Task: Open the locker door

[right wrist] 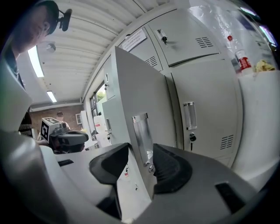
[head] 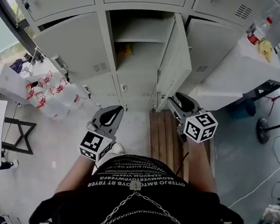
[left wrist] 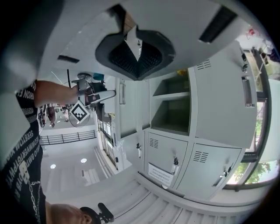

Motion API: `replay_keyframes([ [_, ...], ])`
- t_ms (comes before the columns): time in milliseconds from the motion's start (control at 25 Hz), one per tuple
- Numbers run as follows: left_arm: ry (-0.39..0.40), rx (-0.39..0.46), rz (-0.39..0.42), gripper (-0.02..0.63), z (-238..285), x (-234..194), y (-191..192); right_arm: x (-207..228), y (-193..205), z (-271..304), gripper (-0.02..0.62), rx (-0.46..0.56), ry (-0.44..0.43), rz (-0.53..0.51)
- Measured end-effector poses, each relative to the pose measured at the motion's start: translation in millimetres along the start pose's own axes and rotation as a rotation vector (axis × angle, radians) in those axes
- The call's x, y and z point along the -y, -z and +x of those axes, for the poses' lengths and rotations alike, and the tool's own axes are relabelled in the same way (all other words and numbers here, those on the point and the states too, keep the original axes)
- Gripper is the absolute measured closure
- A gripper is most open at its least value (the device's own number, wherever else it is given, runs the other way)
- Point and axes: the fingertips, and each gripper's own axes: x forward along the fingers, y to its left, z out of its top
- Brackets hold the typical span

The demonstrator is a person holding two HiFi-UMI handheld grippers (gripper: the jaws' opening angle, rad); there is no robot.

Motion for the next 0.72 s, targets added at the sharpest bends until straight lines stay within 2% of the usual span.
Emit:
replay_keyframes([
  [200,0.006,0.017,0.004,0.603,-3.7,22.5,-11.8,6.8,2.8,-8.4,0.43,0.006,-0.029,0.028],
  [280,0.0,0.034,0.008,0.603,-8.4,29.9,-18.8,4.3,0.2,-18.6,0.471,0.013,-0.031,0.026],
  [360,-0.011,0.046,0.011,0.603,-15.9,34.3,-24.1,0.2,-6.1,-37.1,0.473,0.047,-0.024,0.014],
  [400,-0.022,0.049,0.012,0.603,-20.3,35.3,-26.3,-2.6,-9.1,-48.2,0.501,0.066,-0.015,-0.001],
  [480,-0.05,0.051,0.014,0.603,-28.4,36.5,-28.9,-9.8,-13.0,-70.0,0.598,0.095,0.006,-0.051],
  [600,-0.089,0.035,0.018,0.603,-35.1,40.9,-28.8,-21.1,-14.4,-94.6,0.598,0.118,0.019,-0.11],
  [720,-0.105,0.053,0.034,0.603,-36.3,50.6,-36.4,-25.5,-11.7,-109.9,0.598,0.126,0.027,-0.118],
])
